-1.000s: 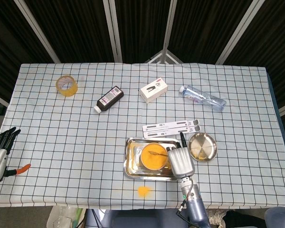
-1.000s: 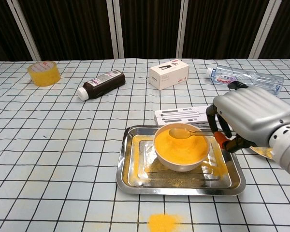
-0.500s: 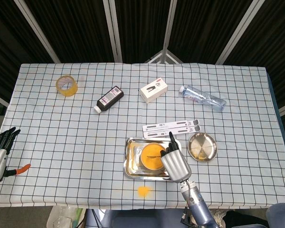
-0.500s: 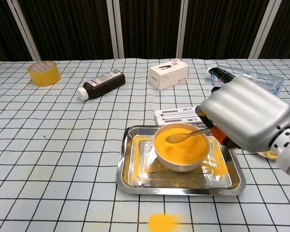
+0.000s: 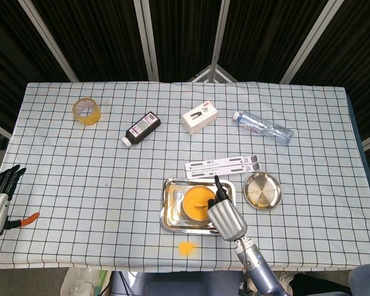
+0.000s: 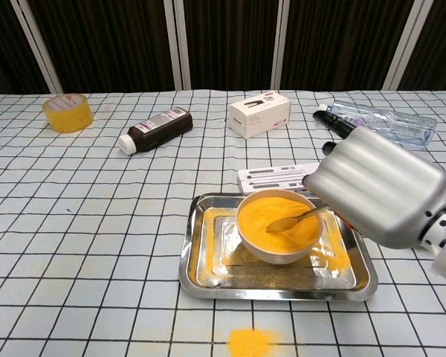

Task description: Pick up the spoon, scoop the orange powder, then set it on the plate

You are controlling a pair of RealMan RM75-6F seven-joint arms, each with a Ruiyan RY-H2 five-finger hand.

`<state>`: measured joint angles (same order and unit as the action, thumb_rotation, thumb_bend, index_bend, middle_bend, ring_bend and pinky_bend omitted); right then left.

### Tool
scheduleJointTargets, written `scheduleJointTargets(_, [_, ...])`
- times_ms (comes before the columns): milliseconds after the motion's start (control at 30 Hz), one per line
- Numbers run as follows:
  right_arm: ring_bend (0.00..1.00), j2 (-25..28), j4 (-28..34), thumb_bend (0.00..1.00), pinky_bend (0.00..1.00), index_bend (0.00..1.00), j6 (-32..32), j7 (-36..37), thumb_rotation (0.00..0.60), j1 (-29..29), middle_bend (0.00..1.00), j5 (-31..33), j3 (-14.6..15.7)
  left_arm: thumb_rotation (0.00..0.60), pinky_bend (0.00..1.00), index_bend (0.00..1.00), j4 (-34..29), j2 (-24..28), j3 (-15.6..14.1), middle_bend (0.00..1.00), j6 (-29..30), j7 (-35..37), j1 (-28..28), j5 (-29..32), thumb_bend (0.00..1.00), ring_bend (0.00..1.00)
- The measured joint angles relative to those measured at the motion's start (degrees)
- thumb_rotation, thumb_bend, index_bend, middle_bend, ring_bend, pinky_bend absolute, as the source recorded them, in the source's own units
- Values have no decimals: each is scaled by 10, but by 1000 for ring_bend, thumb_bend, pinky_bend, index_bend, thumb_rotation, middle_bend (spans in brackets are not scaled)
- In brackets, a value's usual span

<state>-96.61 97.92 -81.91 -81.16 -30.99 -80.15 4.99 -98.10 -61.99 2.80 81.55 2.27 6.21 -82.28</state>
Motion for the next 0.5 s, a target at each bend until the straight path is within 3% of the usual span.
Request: scheduleJointTargets(500, [396,-3,-19,661,0,879,17,-16,600,16,796,14,-10,600,0,0,-1,0,0,0,-2,-1,1,3,0,0])
